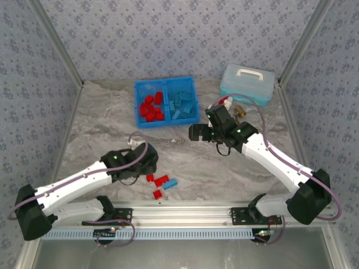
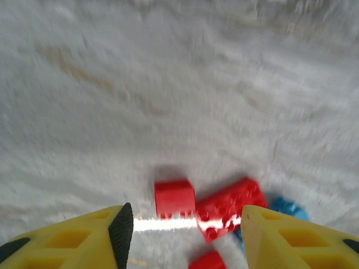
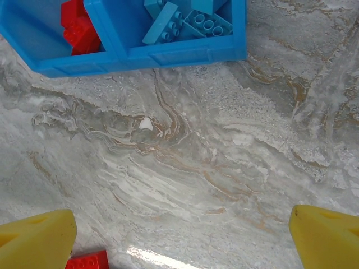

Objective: Sort the legos into containers by color

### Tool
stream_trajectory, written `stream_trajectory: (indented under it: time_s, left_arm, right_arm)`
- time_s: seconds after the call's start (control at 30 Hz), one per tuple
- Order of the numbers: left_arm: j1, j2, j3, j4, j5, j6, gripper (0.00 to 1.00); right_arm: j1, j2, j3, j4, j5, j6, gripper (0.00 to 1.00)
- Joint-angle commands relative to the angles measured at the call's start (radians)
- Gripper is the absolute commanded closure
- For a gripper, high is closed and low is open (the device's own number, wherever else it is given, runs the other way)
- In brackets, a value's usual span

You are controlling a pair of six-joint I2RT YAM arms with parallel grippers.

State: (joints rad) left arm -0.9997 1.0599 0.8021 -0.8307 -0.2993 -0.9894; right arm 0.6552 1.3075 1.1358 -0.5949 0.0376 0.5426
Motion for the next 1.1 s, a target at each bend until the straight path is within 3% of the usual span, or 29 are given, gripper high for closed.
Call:
stream_trajectory:
  time_s: [0.0,0.13,0.27,0.77,0.9,1.07]
  left_arm:
    - [-0.056,0.045,-0.023,0.012,0.009,-0.149,0.40]
    - [-0.062,0.130,-0.035,0.053,-0.006,-0.139,0.23]
    - [-0.059,0.212,-0.039,0.063,-0.049,-0.129,0.19]
    - [-0.002,0.248,-0.209,0.298,0.027,-0.140,0.57]
    - [0.007,0.244,-0.198,0.283,0.015,-0.136,0.72]
    - [0.047,0.167,-0.067,0.177,-0.065,-0.031,0.73]
  right_arm:
    - [0.002,0.004,0.001,0.009,-0.010,0.008,0.00]
    - [0.001,-0.013,-0.019,0.004,-0.010,0.023,0.00]
    - [0.002,-0.029,-0.023,-0.002,-0.002,0.025,0.00]
    - [0.001,-0.042,-0.024,-0.026,0.004,0.030,0.00]
    - [0.003,-0.044,-0.018,-0.035,0.007,0.034,0.00]
    - [0.006,-0.047,-0.008,-0.038,0.014,0.039,0.00]
